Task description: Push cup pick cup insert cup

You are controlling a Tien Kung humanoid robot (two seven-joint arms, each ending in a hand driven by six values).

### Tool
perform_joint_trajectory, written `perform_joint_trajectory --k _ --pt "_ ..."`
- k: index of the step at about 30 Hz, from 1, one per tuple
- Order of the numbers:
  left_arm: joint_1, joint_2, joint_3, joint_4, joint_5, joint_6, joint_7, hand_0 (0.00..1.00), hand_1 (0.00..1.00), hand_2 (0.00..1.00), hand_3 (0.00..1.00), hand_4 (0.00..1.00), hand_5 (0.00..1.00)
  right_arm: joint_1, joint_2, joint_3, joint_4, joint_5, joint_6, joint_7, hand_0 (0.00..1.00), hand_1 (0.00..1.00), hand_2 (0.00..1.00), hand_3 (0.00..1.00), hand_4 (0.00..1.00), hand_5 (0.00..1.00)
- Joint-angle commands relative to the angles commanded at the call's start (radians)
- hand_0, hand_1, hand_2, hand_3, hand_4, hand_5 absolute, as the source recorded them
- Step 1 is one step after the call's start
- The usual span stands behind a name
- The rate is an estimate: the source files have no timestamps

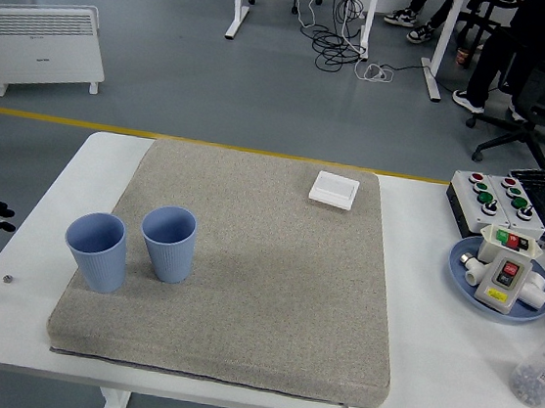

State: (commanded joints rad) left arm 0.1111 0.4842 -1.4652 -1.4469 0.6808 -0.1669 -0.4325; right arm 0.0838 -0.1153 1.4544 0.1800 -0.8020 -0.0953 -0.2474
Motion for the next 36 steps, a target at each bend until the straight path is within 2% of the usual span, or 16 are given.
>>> perform_joint_trajectory --k 4,6,14,15,22,36 --pt "0.02 0.026 0.053 -0.019 0.026 0.002 -0.011 0.423 0.499 0.485 0.441 0.602 0.998 -0.003 0.0 0.001 0.0 -0.006 -0.002 -0.001 0.753 0.63 0.617 0.59 0.133 0.623" --pt "0.021 0.031 0.073 -0.023 0.034 0.003 -0.015 0.423 0.499 0.485 0.441 0.602 0.998 -0.005 0.001 0.001 0.0 -0.009 -0.003 -0.002 0.753 0.63 0.617 0.59 0.133 0.623" --pt "0.008 0.03 0.14 -0.016 0.041 0.001 -0.009 0.422 0.5 0.48 0.438 0.61 0.998 -0.009 0.002 -0.001 0.0 -0.021 -0.003 -0.003 0.753 0.63 0.617 0.589 0.131 0.626" --pt "0.008 0.03 0.145 -0.013 0.042 -0.002 -0.003 0.462 0.511 0.483 0.443 0.61 0.998 -0.01 0.001 -0.002 0.0 -0.021 -0.003 -0.004 0.753 0.629 0.617 0.589 0.13 0.625" --pt "0.006 0.016 0.18 0.014 0.049 -0.007 0.017 0.484 0.514 0.487 0.445 0.6 0.998 -0.011 0.001 -0.006 0.0 -0.016 -0.004 -0.003 0.754 0.63 0.616 0.589 0.129 0.627" --pt "-0.087 -0.027 0.247 0.094 0.077 -0.004 0.054 0.524 0.53 0.492 0.444 0.609 0.998 -0.004 0.002 -0.011 0.0 -0.004 -0.004 0.001 0.753 0.629 0.614 0.588 0.126 0.625"
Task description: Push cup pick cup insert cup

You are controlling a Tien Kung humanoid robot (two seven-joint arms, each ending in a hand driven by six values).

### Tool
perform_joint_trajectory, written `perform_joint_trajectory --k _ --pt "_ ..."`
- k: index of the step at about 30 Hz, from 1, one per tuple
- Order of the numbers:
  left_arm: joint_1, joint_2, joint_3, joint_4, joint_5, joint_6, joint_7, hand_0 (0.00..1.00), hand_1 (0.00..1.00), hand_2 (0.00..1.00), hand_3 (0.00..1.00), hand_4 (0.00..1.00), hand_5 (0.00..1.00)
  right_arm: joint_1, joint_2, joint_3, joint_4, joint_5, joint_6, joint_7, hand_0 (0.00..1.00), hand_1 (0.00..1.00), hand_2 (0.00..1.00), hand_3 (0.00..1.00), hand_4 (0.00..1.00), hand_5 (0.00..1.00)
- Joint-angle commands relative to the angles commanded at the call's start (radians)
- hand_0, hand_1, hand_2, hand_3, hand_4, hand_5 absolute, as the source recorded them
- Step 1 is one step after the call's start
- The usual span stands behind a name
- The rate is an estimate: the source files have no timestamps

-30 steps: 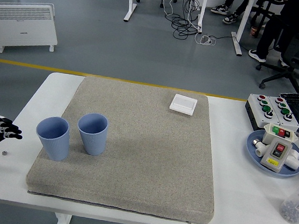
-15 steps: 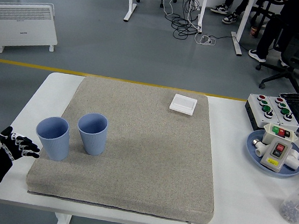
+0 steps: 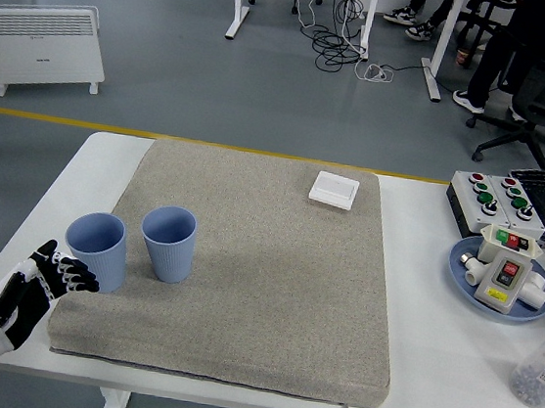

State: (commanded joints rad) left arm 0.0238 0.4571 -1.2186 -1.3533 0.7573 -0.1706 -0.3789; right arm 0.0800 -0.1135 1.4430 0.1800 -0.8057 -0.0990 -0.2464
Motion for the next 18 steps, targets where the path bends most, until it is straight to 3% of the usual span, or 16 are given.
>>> perform_joint_trajectory --k 18 --pt "-0.083 -0.021 0.058 0.124 0.023 0.005 -0.004 0.534 0.535 0.495 0.445 0.621 0.998 0.004 0.001 -0.002 0.0 0.006 -0.001 0.003 0.754 0.629 0.613 0.588 0.121 0.617"
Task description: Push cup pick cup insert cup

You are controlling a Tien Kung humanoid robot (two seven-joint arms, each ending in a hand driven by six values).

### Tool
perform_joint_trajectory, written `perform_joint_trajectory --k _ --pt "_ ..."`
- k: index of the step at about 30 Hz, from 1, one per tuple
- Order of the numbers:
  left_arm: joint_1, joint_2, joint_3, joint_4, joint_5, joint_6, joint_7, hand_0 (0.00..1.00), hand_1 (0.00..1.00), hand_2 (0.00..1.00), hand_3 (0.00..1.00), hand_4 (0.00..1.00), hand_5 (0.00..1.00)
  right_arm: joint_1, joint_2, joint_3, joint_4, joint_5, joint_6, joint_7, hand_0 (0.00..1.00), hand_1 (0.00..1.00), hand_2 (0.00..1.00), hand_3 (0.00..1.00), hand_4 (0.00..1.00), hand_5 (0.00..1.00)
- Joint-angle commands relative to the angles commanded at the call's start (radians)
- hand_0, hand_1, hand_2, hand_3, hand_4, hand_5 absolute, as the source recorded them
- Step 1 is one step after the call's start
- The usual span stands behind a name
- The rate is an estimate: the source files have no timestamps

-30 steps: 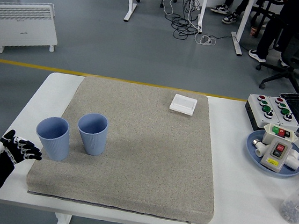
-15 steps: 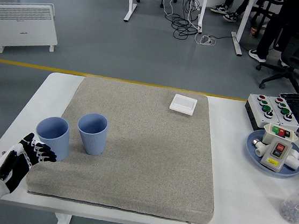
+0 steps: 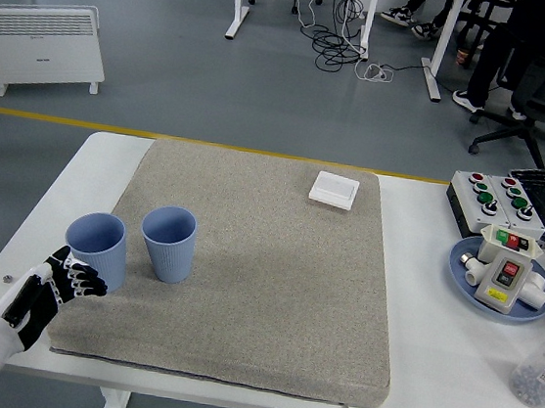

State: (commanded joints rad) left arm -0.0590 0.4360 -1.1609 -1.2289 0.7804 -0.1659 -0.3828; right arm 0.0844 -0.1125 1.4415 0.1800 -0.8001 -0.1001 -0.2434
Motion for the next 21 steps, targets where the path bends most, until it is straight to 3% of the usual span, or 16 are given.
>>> perform_joint_trajectory --k 21 --pt "-0.047 -0.005 0.042 0.079 0.032 0.0 -0.006 0.541 0.54 0.497 0.448 0.626 0.998 -0.002 0.003 0.0 0.0 -0.004 -0.001 -0.001 0.754 0.626 0.611 0.587 0.119 0.613"
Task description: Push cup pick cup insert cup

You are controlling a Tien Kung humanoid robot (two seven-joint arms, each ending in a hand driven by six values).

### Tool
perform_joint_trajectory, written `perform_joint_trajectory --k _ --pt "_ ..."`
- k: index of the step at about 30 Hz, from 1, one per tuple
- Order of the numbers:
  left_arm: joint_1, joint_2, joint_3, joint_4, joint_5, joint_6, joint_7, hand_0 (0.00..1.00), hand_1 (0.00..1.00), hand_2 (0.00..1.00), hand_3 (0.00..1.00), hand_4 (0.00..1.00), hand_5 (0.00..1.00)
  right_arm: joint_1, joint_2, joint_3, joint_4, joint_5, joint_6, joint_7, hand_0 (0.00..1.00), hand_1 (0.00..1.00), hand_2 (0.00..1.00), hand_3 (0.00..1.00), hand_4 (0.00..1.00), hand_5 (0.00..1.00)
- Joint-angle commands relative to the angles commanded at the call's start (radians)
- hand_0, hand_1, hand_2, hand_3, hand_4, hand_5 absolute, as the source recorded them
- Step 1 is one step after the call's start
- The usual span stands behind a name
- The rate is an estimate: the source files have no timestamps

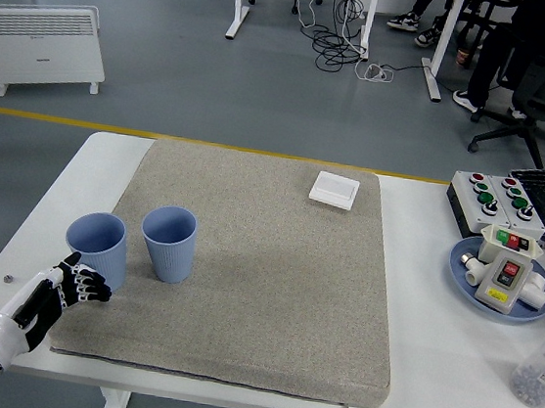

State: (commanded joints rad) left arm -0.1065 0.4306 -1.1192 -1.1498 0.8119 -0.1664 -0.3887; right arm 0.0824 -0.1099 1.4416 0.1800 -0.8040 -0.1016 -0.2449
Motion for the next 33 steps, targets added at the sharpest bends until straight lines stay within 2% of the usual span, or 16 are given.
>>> perform_joint_trajectory --k 7,25,33 --pt "-0.02 0.0 0.014 0.023 -0.001 0.001 -0.004 0.543 0.54 0.498 0.448 0.624 0.998 -0.001 0.001 0.001 0.0 -0.002 0.0 -0.001 0.754 0.627 0.611 0.587 0.119 0.611" --pt "-0.082 0.02 0.052 0.065 0.005 -0.001 -0.004 0.544 0.542 0.498 0.449 0.621 0.998 -0.008 0.001 0.003 0.0 -0.005 -0.001 -0.003 0.754 0.627 0.611 0.587 0.12 0.61" --pt "-0.08 0.021 0.055 0.081 0.002 -0.004 -0.006 0.544 0.542 0.498 0.449 0.619 0.998 -0.01 0.001 0.0 0.0 -0.001 -0.001 -0.003 0.754 0.627 0.611 0.586 0.12 0.609"
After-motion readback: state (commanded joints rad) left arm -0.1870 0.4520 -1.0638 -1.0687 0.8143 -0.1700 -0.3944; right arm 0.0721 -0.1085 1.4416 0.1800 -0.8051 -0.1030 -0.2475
